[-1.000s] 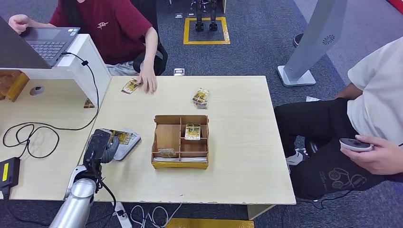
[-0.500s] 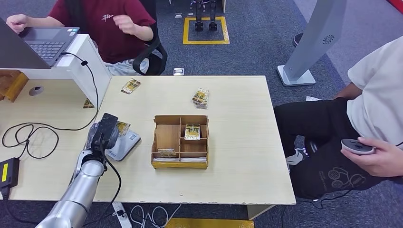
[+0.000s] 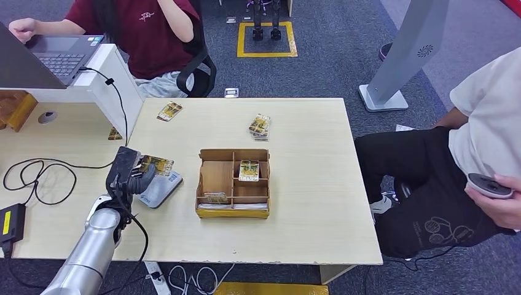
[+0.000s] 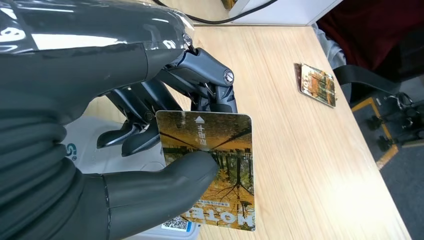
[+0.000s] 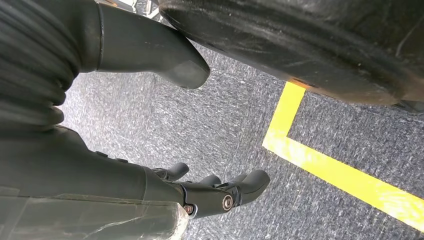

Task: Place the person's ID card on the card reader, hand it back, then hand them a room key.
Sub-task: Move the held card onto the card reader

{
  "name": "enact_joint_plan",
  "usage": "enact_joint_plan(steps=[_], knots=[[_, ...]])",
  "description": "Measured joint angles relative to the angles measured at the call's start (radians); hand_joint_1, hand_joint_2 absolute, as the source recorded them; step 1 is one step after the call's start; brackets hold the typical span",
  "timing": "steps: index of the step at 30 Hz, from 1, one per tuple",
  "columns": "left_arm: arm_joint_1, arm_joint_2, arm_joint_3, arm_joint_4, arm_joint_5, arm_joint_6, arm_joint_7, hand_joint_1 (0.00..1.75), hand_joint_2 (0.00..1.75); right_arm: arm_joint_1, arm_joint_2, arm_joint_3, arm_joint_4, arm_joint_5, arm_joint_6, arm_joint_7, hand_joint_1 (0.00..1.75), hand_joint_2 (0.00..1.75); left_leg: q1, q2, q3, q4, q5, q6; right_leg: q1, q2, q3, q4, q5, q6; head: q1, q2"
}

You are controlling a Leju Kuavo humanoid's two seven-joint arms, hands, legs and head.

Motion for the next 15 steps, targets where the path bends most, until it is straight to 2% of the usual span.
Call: enact_joint_plan(steps=[8, 15], knots=[[0.035, 0.036, 0.003, -0.076, 0.025, -0.006, 0.004, 1.75, 1.75, 0.000, 0.000, -0.012, 0.000, 0.004, 0.001, 0.000, 0.00, 1.75, 0.000, 0.000, 0.000, 0.000, 0.000, 0.000, 0.000, 0.000, 0.000, 0.000, 0.000, 0.000, 0.000, 0.000], [0.051, 0.074, 0.003, -0.085, 0.044, -0.099, -0.018, 1.75, 1.75, -0.001, -0.013, -0.025, 0.001, 0.008, 0.036, -0.002, 0.00, 1.75, 0.000, 0.000, 0.000, 0.000, 0.000, 0.000, 0.000, 0.000, 0.000, 0.000, 0.000, 0.000, 0.000, 0.000]])
